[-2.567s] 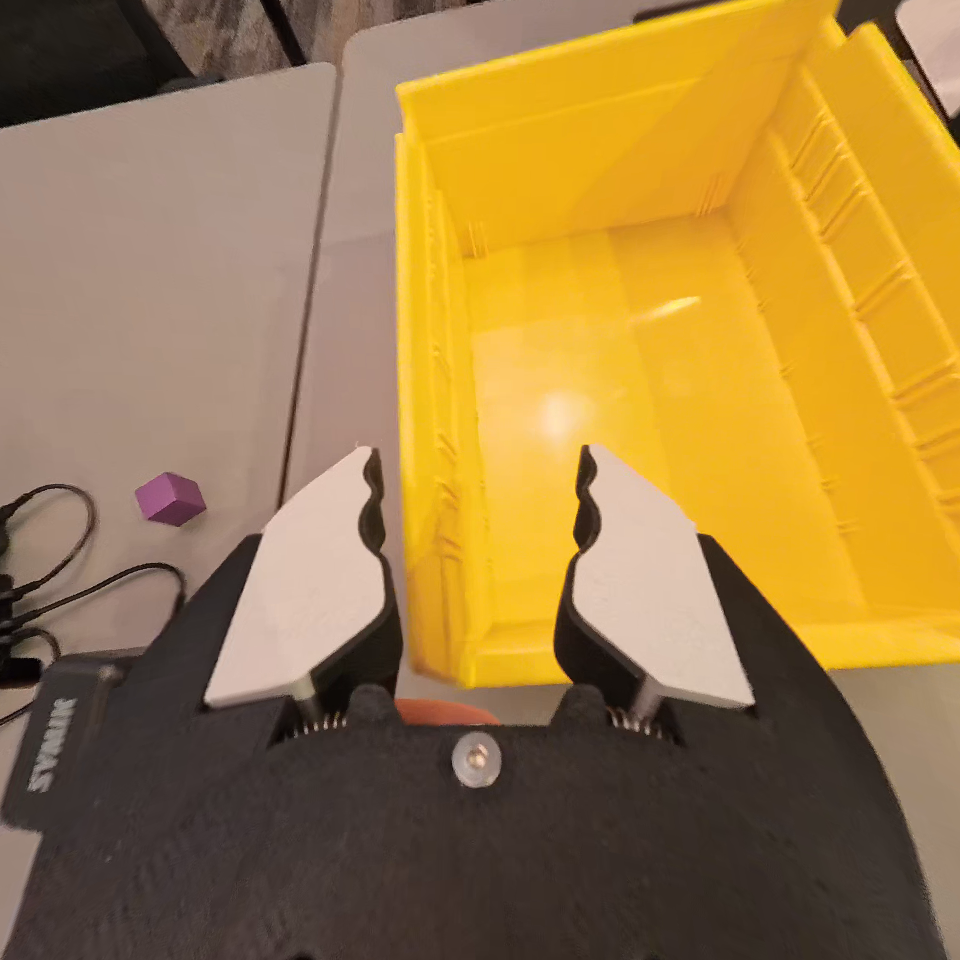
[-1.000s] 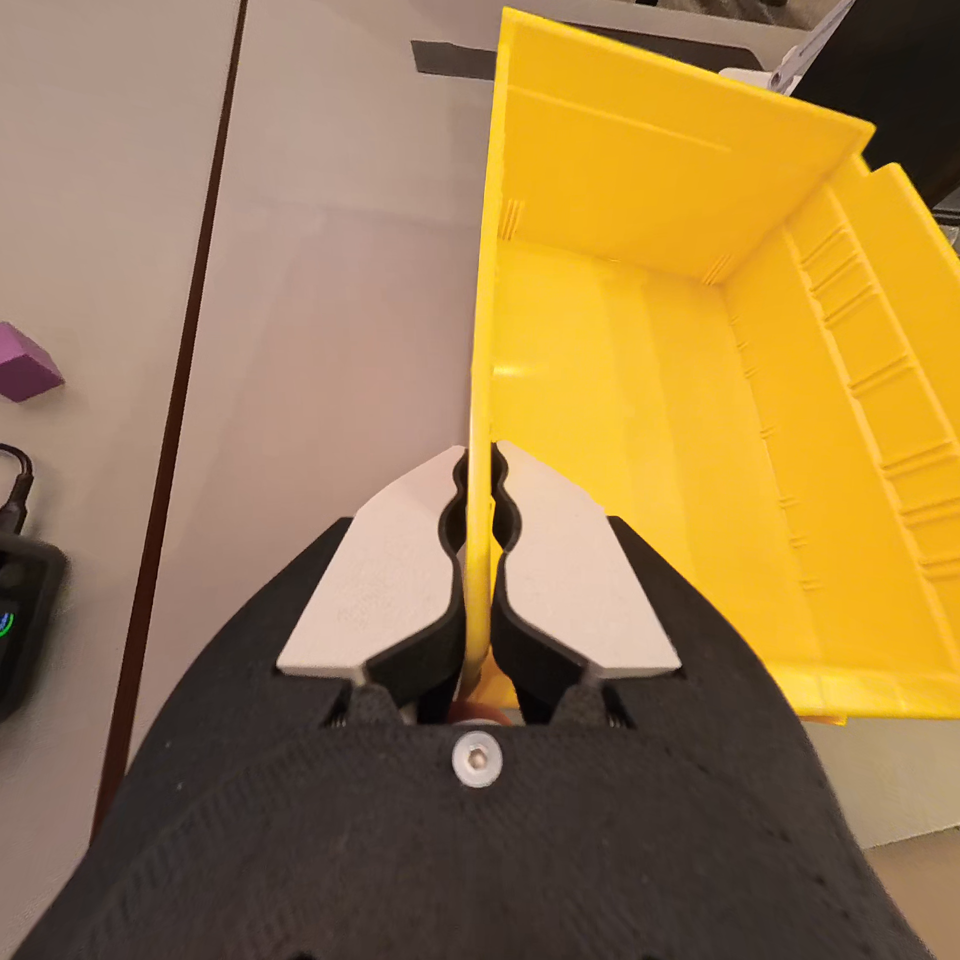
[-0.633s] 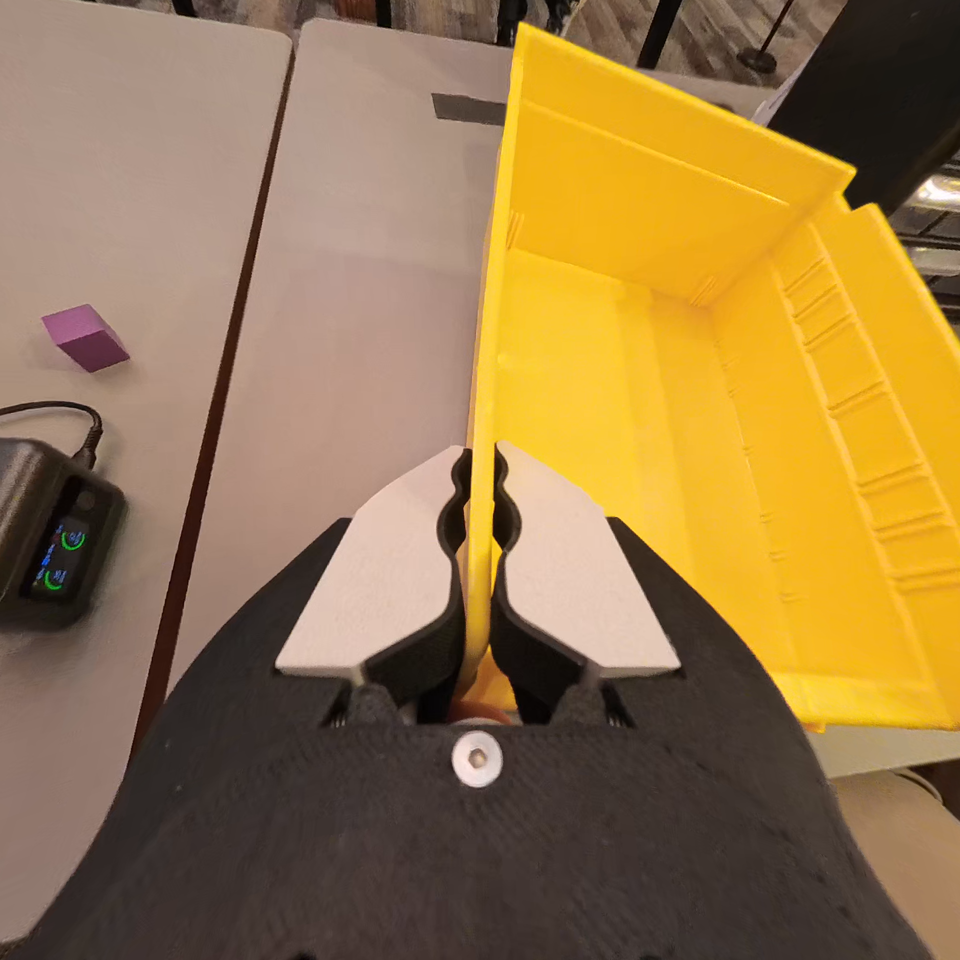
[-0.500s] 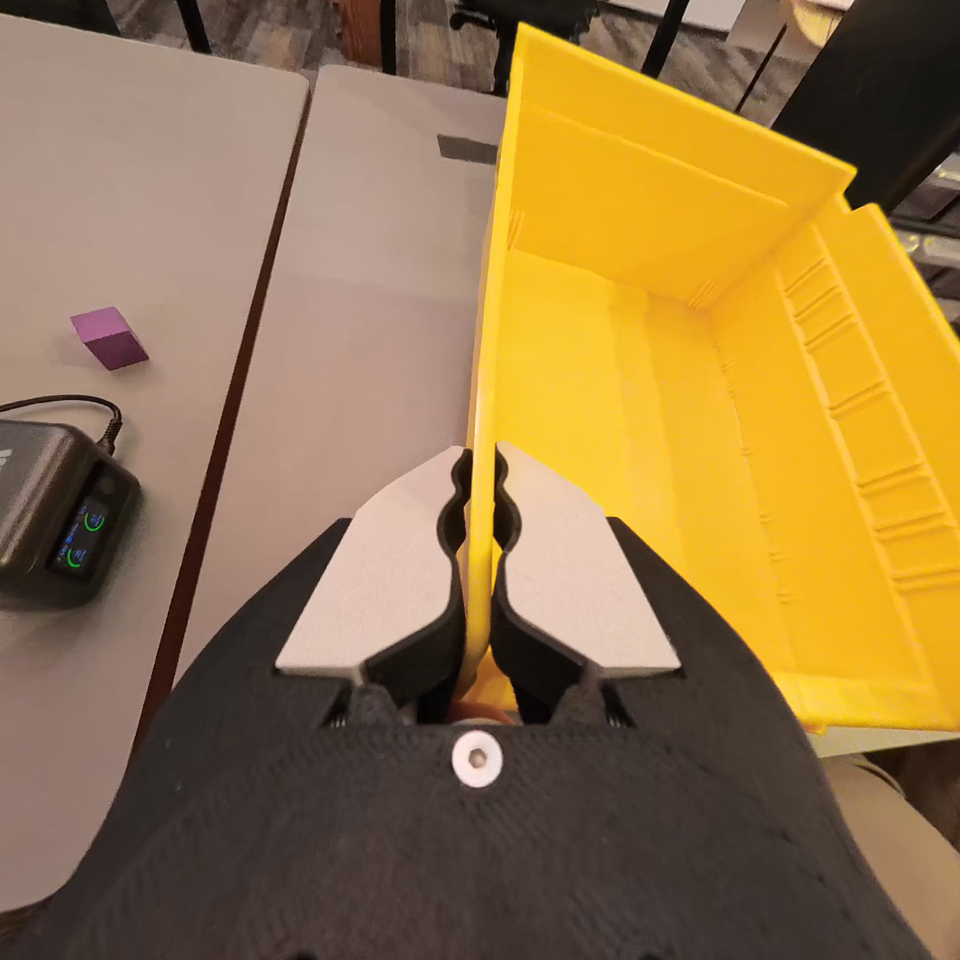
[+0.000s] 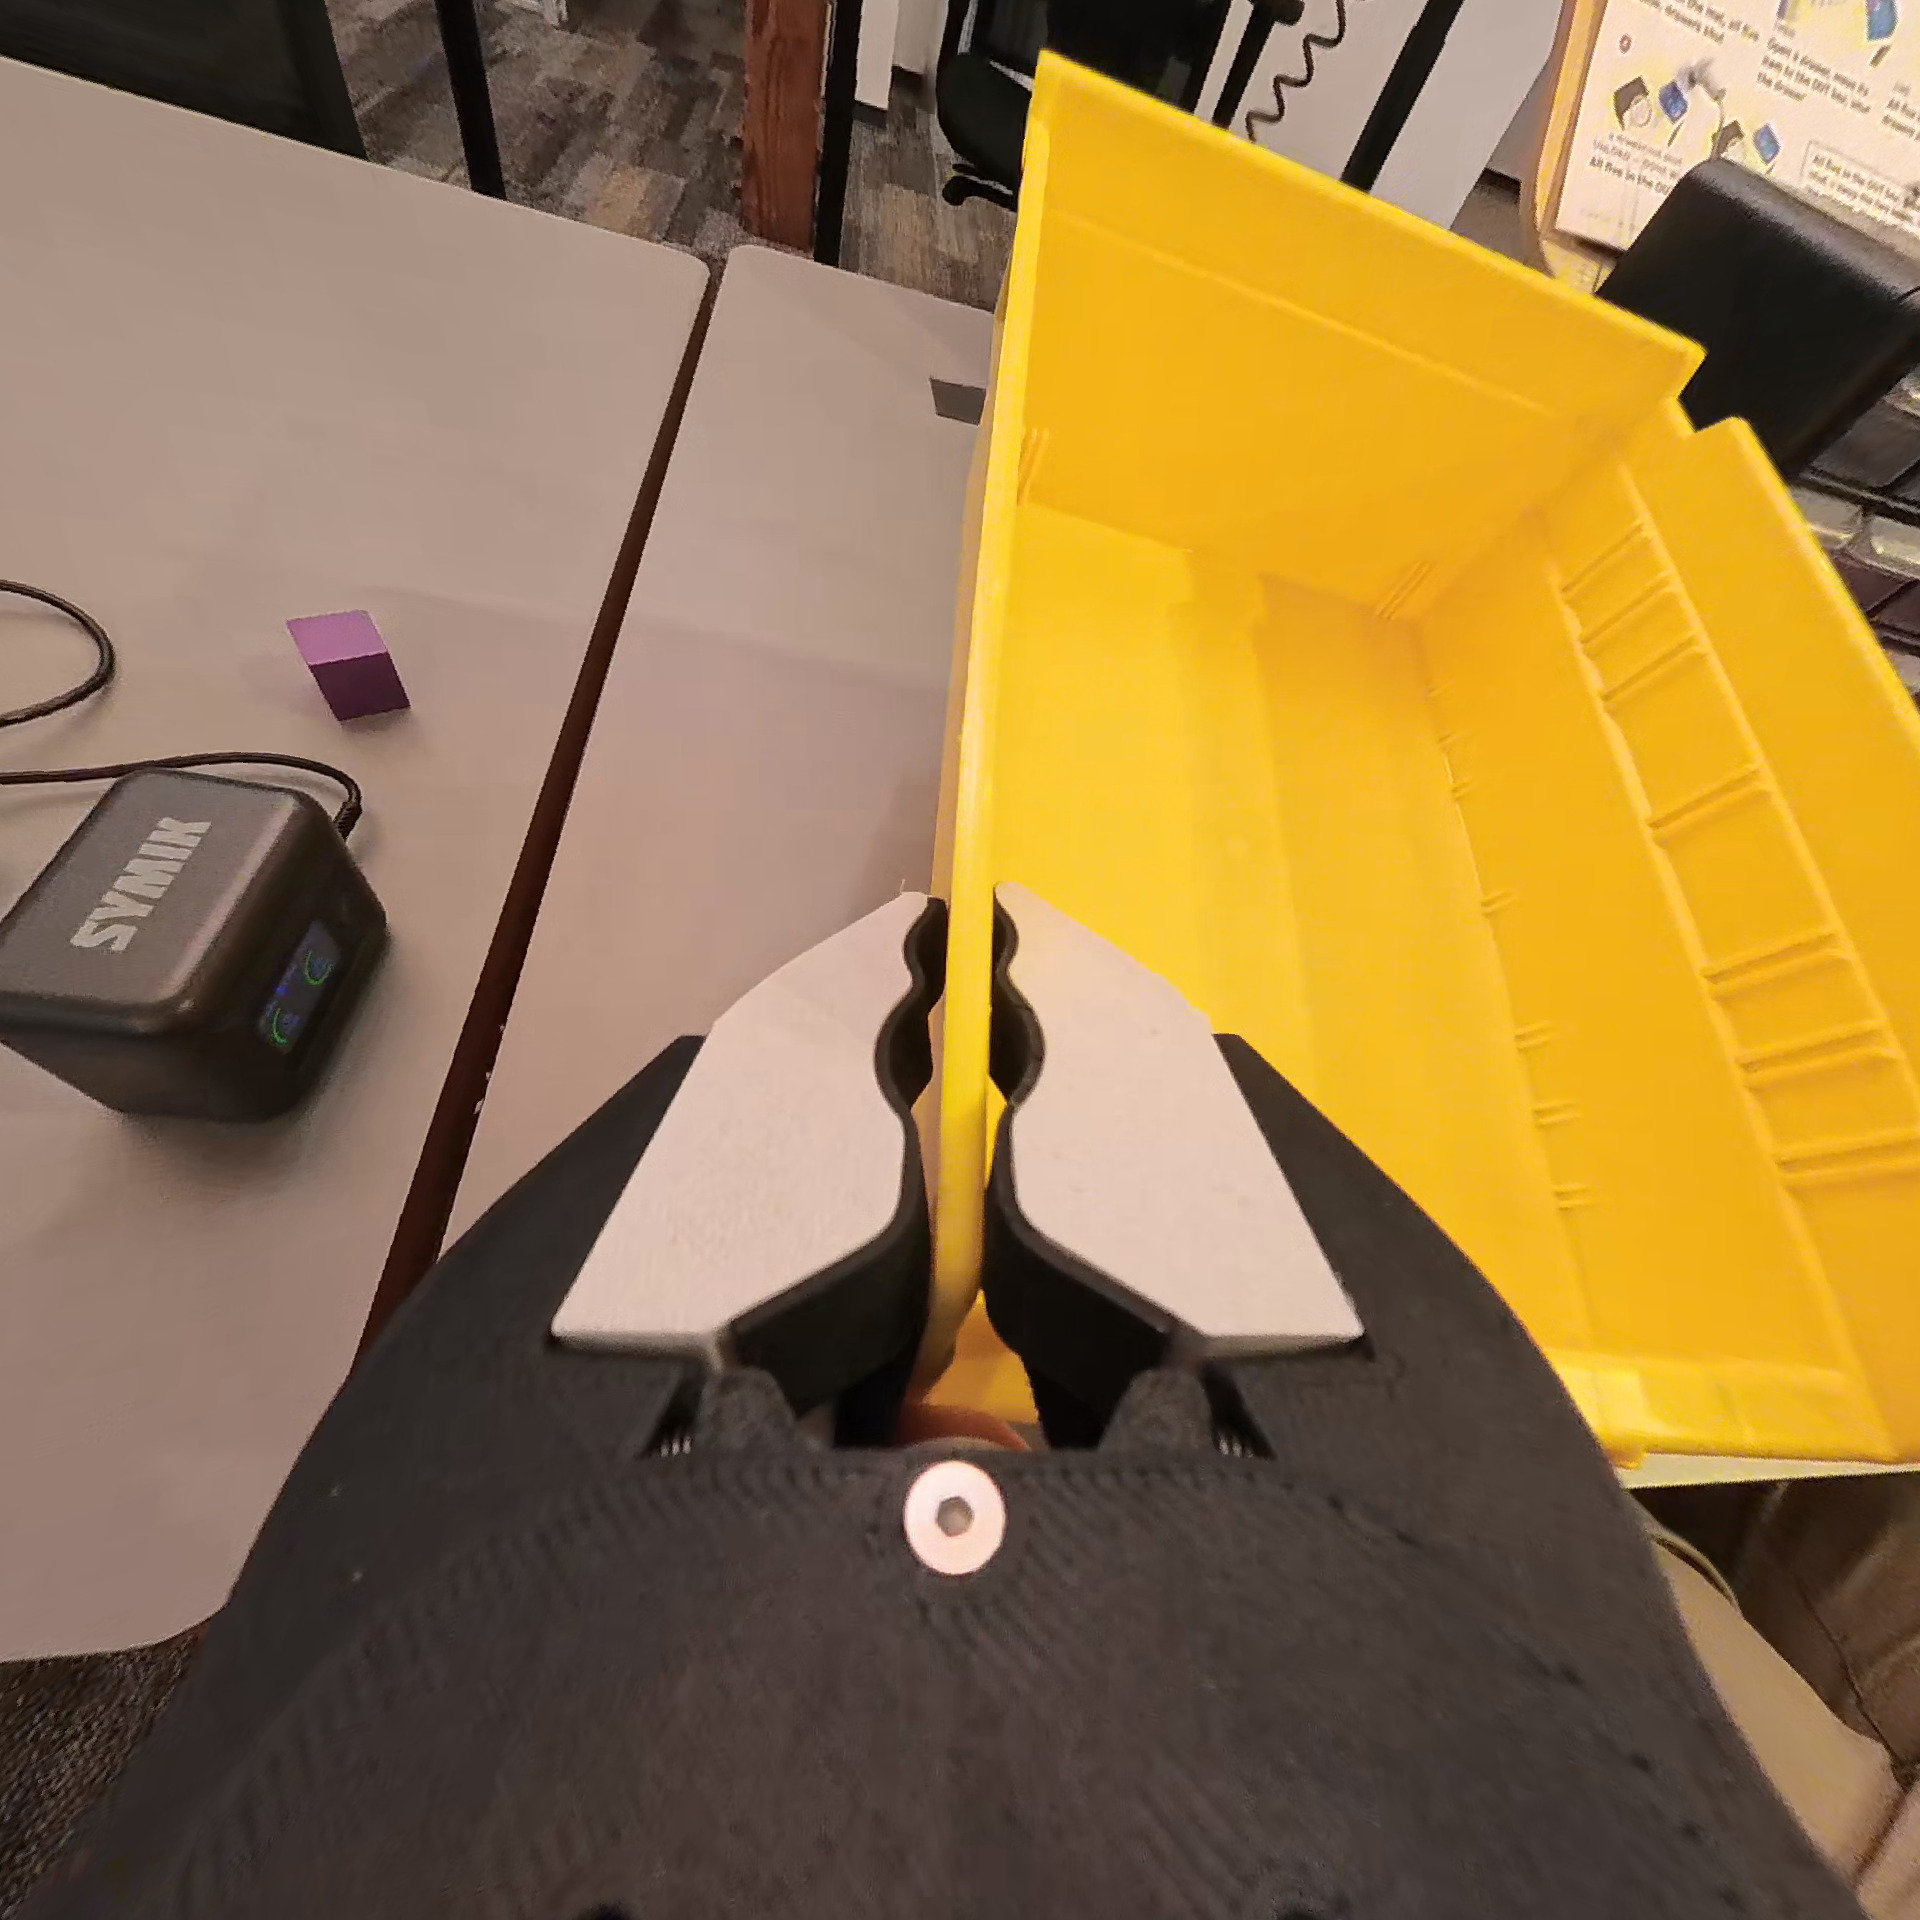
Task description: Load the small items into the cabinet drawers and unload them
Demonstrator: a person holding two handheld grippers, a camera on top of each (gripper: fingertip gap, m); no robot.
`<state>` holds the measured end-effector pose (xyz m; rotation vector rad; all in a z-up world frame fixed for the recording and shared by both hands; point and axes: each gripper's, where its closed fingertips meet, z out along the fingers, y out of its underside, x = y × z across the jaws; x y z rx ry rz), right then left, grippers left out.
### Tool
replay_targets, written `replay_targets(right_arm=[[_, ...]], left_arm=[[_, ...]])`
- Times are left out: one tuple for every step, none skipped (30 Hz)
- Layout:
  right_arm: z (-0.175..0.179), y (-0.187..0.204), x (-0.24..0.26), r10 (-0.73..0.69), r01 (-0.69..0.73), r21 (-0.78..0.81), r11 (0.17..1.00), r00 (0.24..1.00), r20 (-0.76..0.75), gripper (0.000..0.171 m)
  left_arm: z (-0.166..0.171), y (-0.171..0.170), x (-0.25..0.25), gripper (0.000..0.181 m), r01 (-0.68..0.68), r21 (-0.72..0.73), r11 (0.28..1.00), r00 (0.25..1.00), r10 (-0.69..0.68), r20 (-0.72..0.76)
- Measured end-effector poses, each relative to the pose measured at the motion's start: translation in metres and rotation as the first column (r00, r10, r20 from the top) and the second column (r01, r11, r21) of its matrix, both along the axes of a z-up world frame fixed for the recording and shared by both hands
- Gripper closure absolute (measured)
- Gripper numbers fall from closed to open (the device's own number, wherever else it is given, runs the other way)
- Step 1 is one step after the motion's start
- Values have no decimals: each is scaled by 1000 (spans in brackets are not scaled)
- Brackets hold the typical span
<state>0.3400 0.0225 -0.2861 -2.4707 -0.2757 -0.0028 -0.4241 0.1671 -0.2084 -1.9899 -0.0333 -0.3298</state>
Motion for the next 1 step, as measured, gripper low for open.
replay_targets(right_arm=[[0, -2, -5, 8, -8, 1, 1000, 1000, -1, 166]], left_arm=[[1, -1, 0, 176, 0, 3, 1000, 1000, 0, 1]])
